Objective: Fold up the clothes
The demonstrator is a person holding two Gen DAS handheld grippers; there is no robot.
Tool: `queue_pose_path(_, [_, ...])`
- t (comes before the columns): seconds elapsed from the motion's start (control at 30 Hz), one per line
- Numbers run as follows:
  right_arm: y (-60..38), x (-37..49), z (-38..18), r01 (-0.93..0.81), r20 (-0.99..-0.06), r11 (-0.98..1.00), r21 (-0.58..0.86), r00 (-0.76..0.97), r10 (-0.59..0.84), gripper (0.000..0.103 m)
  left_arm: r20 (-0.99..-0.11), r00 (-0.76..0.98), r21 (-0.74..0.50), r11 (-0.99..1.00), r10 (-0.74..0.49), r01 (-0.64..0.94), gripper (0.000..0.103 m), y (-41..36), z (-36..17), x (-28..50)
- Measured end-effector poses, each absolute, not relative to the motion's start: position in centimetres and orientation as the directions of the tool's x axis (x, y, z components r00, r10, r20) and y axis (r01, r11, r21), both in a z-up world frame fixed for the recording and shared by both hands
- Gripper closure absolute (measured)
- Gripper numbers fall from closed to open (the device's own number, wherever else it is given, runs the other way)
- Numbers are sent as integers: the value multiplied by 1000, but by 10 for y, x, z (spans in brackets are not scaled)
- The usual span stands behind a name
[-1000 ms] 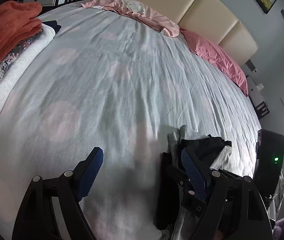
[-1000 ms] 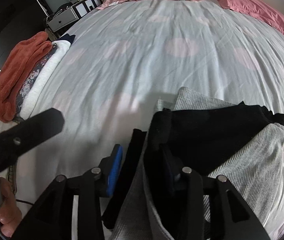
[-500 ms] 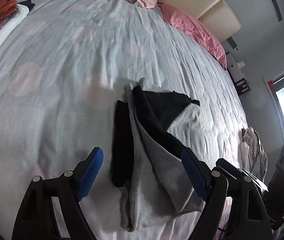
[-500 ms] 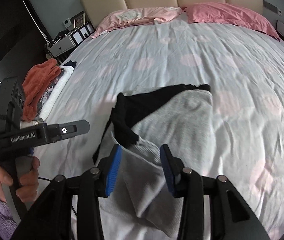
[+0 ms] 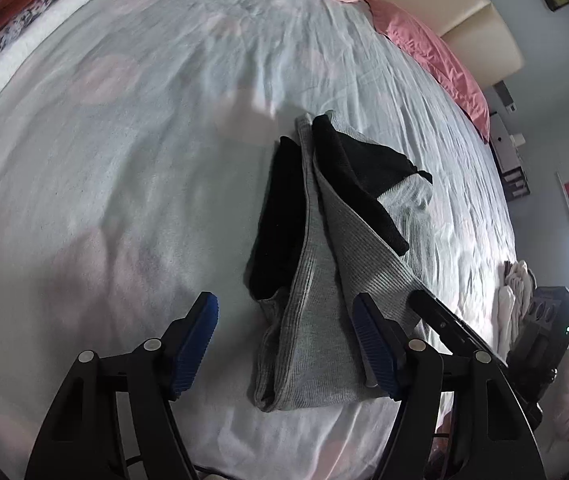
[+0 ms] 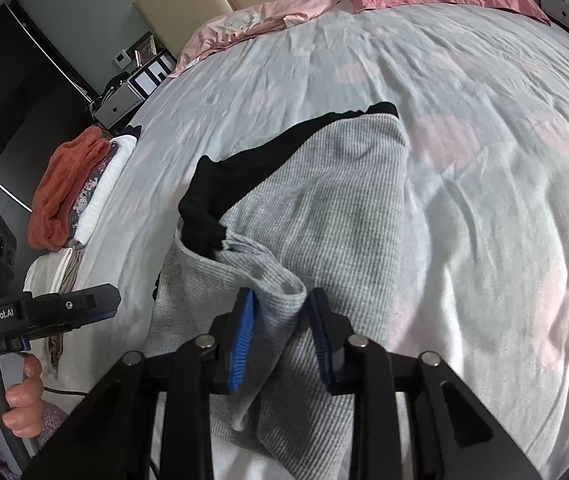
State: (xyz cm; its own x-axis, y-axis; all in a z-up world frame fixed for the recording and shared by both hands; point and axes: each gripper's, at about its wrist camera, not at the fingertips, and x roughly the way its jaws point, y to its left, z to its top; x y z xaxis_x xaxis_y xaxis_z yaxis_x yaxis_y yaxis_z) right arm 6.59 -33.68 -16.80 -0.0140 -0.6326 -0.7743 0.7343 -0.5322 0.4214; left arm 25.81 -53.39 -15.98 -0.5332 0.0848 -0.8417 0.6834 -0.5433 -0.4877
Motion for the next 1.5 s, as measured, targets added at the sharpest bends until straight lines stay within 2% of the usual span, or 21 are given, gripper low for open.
queue_pose_path(0.07, [-335,75,-161,759,-740,-474,446,15,-672,89,-838,-539,-496,-528,83,689,32,-537,-160,260])
queue_pose_path(0.23, [-339,125,-133,866,-688,-305,396,60,-723,94,-845,-530,-486,-521,74,702,32,-539,-162,259])
queue_pose_path(0.37, [-354,162,-134,924,-709,-211,318,84,-701,94,-841,-537,-494,-512,73,703,32,-541,-161,261])
queue_pose_path(0.6, [-371,202,-173,965,-807,-134,226,108,-581,94,-840,-530,-511,-501,118,699,32,-542,-169,256])
queue_pose_path(0.8, [-372,200,-188,943,-815,-152,296,166,-556,90,-861,-487,-487,-514,148,706,32,-540,-178,252])
queue_pose_path(1.13, [-328,194,-159,928,-796,-168,333,182,-577,82,-872,-446,-475,-568,202,672,32,-517,-180,248])
queue_pose_path(1.23, [-298,175,-149,910,-809,-274,311,102,-578,81,-889,-411,-445,-591,201,673,32,-508,-180,248])
queue_pose_path(1.33, [-262,144,-148,840,-812,-413,351,53,-581,76,-895,-406,-430,-596,183,678,32,-505,-177,250])
queue_pose_path(1.37, [-253,135,-150,817,-823,-463,344,26,-567,73,-893,-412,-432,-595,180,677,32,-504,-175,252])
queue_pose_path(1.5, [-237,108,-163,756,-869,-587,291,-48,-492,72,-885,-420,-451,-597,202,663,32,-495,-174,256])
